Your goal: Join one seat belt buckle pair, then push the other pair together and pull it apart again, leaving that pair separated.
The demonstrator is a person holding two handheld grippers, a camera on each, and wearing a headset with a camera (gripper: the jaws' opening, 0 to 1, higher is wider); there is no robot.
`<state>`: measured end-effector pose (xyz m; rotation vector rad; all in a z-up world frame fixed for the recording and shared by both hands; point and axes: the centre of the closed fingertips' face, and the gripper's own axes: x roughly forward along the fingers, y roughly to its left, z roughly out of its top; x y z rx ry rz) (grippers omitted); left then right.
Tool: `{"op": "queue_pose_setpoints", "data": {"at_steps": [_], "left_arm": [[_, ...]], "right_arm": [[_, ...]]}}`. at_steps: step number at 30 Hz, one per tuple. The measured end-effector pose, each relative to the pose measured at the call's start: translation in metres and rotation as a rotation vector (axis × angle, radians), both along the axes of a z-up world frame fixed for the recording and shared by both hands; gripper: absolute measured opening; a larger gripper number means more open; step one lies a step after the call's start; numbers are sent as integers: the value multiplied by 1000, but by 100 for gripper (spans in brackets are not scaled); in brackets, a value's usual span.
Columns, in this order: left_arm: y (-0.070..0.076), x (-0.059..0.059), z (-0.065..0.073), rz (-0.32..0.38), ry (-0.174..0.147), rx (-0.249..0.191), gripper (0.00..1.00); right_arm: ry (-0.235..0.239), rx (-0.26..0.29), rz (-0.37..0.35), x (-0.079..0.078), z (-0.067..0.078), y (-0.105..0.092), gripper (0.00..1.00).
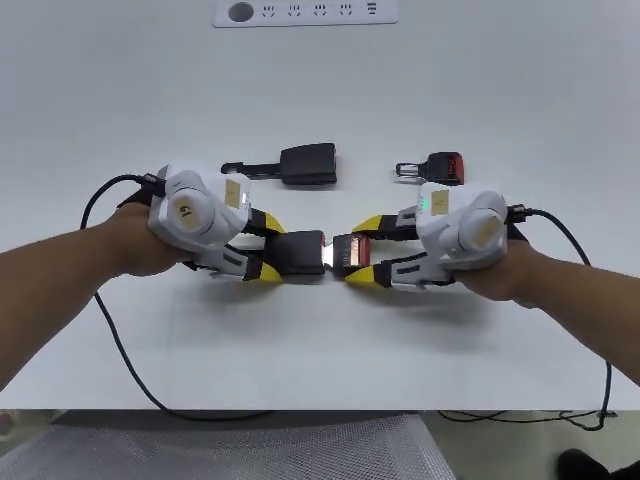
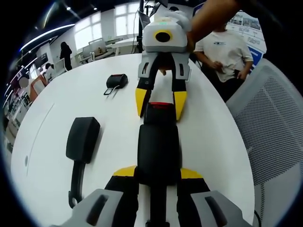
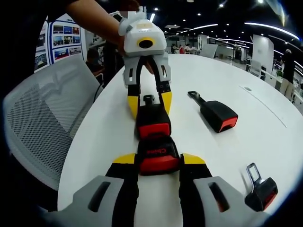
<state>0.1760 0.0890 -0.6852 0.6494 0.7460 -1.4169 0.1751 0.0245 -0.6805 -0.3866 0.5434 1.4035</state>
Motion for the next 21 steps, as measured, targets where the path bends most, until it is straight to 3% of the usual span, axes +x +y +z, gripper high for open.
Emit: {"op": "queue_pose_setpoints", "data": {"at_steps": [11,12,21], "left_arm": [[2,1,-1,1,3,-3,31],[2,2,-2,-3,1,4,31],[2,3,-4,-20,-2,48,32]], "right_arm": [[-5,12,-14,0,1,-1,31],[-25,2,-7,-1,1,0,31],[-31,-26,-8,0,-1,0,32]]}}
